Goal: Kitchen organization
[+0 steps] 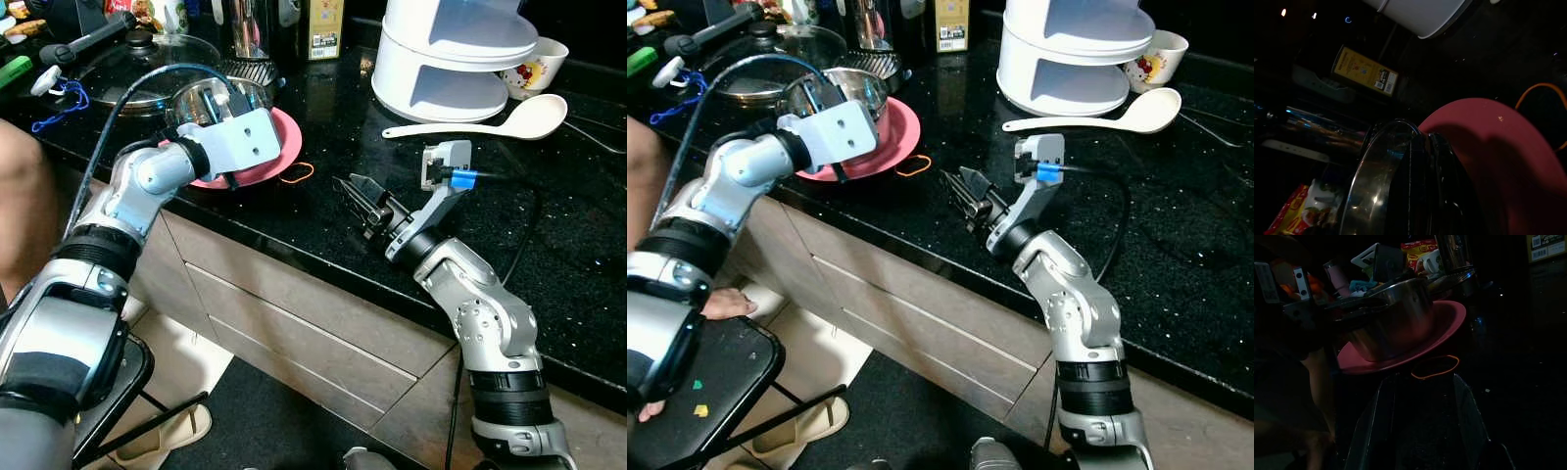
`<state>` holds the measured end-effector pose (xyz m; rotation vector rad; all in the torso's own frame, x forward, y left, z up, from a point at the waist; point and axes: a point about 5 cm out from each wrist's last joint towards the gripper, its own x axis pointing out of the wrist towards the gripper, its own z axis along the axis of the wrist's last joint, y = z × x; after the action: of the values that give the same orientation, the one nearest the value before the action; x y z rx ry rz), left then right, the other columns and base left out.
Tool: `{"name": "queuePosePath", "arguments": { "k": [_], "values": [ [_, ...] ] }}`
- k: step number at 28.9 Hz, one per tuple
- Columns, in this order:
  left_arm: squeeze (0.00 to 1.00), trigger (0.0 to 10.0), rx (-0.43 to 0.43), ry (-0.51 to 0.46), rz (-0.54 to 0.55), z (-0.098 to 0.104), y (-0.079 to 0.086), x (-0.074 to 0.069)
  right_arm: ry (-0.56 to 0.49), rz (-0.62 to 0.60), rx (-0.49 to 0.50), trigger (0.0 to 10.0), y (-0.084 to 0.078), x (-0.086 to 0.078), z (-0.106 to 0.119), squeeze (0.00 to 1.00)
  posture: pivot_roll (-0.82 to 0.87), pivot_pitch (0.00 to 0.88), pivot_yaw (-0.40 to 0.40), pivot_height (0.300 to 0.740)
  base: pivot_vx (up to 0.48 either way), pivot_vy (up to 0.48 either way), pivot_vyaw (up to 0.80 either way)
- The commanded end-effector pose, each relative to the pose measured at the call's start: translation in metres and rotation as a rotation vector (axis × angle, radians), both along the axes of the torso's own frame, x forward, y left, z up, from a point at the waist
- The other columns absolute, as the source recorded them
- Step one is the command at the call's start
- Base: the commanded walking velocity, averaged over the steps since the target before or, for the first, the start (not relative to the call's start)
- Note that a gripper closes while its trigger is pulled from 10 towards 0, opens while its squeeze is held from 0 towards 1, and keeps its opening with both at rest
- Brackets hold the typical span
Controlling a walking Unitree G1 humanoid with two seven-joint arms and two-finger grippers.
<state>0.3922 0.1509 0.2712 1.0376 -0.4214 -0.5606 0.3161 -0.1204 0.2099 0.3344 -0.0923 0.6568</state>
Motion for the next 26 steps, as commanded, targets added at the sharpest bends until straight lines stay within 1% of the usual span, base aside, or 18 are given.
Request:
{"name": "queuePosePath", "arguments": {
  "k": [1, 3, 4, 6, 7, 11, 13, 18, 19, 20, 23, 24, 25, 26],
  "values": [
    [0.0, 0.0, 0.017, -0.066, 0.009, 0.017, 0.005, -0.001, 0.008, -0.009, 0.02, 10.0, -0.002, 0.001, -0.001, 0.0, -0.05, 0.108, -0.006, 0.732, 0.0, 0.0, 0.0],
    [0.0, 0.0, 0.009, -0.145, 0.005, 0.039, 0.006, -0.004, 0.005, -0.007, 0.028, 10.0, -0.001, 0.002, 0.0, 0.0, -0.04, 0.097, -0.007, 0.732, 0.0, 0.0, 0.0],
    [0.0, 0.0, 0.009, -0.145, 0.005, 0.039, 0.006, -0.004, 0.005, -0.007, 0.028, 10.0, -0.001, 0.002, 0.0, 0.0, -0.04, 0.097, -0.007, 0.732, 0.0, 0.0, 0.0],
    [0.0, 0.0, 0.008, -0.212, -0.002, 0.058, 0.006, -0.009, 0.003, -0.005, 0.035, 10.0, 0.0, 0.004, 0.001, 0.0, -0.04, 0.092, -0.008, 0.732, 0.0, 0.0, 0.0],
    [0.0, 0.0, 0.008, -0.212, -0.002, 0.058, 0.006, -0.009, 0.003, -0.005, 0.035, 10.0, 0.0, 0.004, 0.001, 0.0, -0.04, 0.092, -0.008, 0.732, 0.0, 0.0, 0.0],
    [0.0, 0.0, -0.006, -0.294, -0.014, 0.079, 0.006, -0.017, -0.006, 0.003, 0.046, 10.0, 0.004, 0.007, 0.002, 0.0, -0.02, 0.075, -0.009, 0.732, 0.0, 0.0, 0.0],
    [0.0, 0.0, -0.013, -0.304, -0.018, 0.082, 0.006, -0.018, -0.008, 0.004, 0.048, 10.0, 0.005, 0.007, 0.003, 0.0, -0.02, 0.073, -0.009, 0.732, 0.0, 0.0, 0.0],
    [0.0, 0.0, -0.028, -0.302, -0.027, 0.082, 0.005, -0.02, -0.013, 0.008, 0.052, 10.0, 0.006, 0.008, 0.004, 0.0, -0.02, 0.071, -0.008, 0.732, 0.0, 0.0, 0.0],
    [0.0, 0.0, -0.038, -0.273, -0.032, 0.072, 0.003, -0.02, -0.014, 0.008, 0.05, 10.0, 0.006, 0.008, 0.005, 0.0, -0.02, 0.074, -0.007, 0.732, 0.0, 0.0, 0.0],
    [0.0, 0.0, -0.038, -0.273, -0.032, 0.072, 0.003, -0.02, -0.014, 0.008, 0.05, 10.0, 0.006, 0.008, 0.005, 0.0, -0.02, 0.074, -0.007, 0.732, 0.0, 0.0, 0.0],
    [0.0, 0.0, -0.06, -0.228, -0.027, 0.056, 0.002, -0.019, -0.014, 0.005, 0.046, 10.0, 0.005, 0.008, 0.004, 0.0, -0.02, 0.078, -0.008, 0.732, 0.0, 0.0, 0.0],
    [0.0, 0.0, -0.06, -0.228, -0.027, 0.056, 0.002, -0.019, -0.014, 0.005, 0.046, 10.0, 0.005, 0.008, 0.004, 0.0, -0.02, 0.078, -0.008, 0.732, 0.0, 0.0, 0.0],
    [0.0, 0.0, -0.066, -0.201, -0.022, 0.046, 0.002, -0.018, -0.013, 0.003, 0.04, 10.0, 0.005, 0.007, 0.003, 0.0, -0.03, 0.08, -0.007, 0.732, 0.0, 0.0, 0.0],
    [0.0, 0.0, -0.073, -0.189, -0.019, 0.042, 0.002, -0.018, -0.013, 0.003, 0.037, 10.0, 0.005, 0.007, 0.003, 0.0, -0.03, 0.081, -0.007, 0.732, 0.0, 0.0, 0.0]
  ]
}}
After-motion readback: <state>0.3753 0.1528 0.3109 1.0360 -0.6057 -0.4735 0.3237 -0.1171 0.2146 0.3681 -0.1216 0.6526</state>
